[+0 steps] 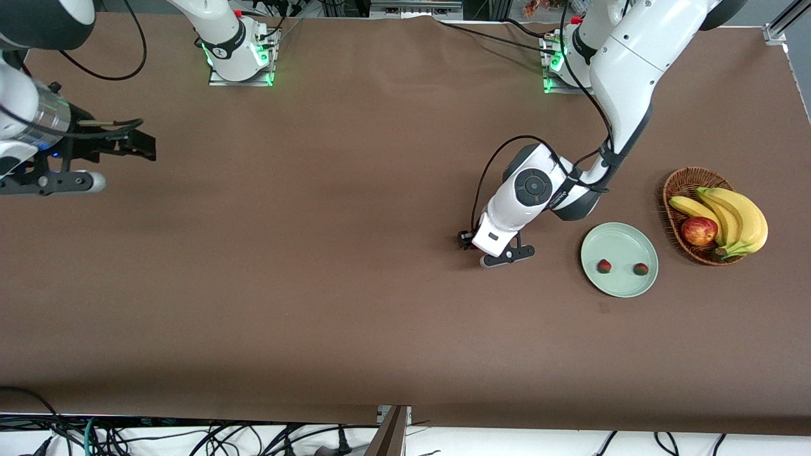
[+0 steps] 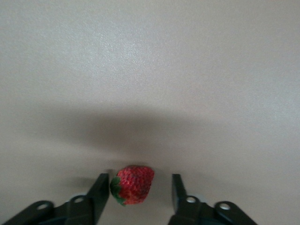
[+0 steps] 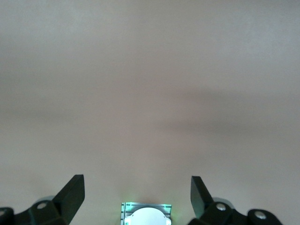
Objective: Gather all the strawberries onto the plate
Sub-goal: 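Grasp the last strawberry with the left gripper while the right gripper withdraws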
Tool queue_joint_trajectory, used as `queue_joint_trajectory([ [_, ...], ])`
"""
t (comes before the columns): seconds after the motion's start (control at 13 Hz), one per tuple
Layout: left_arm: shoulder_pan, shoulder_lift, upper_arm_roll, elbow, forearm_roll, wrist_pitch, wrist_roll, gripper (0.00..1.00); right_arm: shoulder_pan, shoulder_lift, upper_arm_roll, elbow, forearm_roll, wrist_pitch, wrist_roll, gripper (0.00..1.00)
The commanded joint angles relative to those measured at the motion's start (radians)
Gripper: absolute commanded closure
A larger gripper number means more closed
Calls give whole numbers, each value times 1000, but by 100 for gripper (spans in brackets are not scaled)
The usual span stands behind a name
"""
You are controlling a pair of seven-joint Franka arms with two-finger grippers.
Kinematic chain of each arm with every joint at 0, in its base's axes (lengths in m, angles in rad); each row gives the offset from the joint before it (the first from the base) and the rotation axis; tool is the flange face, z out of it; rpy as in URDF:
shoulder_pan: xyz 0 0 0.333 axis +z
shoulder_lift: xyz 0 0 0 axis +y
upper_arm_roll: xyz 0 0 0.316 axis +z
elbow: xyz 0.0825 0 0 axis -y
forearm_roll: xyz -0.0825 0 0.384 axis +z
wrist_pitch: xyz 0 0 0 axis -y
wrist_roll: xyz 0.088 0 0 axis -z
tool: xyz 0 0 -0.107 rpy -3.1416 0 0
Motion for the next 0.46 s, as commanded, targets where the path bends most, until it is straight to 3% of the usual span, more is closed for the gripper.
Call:
queue_joint_trajectory([
  [0.0,-3,-11,14,-2,26,13,-10,77,-46,-111,34,-78,-18,50,-17,0],
  [0.08,-9,-8,14,-2,26,13,-12,89,-49,-131,34,-78,-15,64,-21,0],
  [0.39,-3,-14,14,0,26,2,-10,93,-66,-131,33,-85,-15,57,-21,0],
])
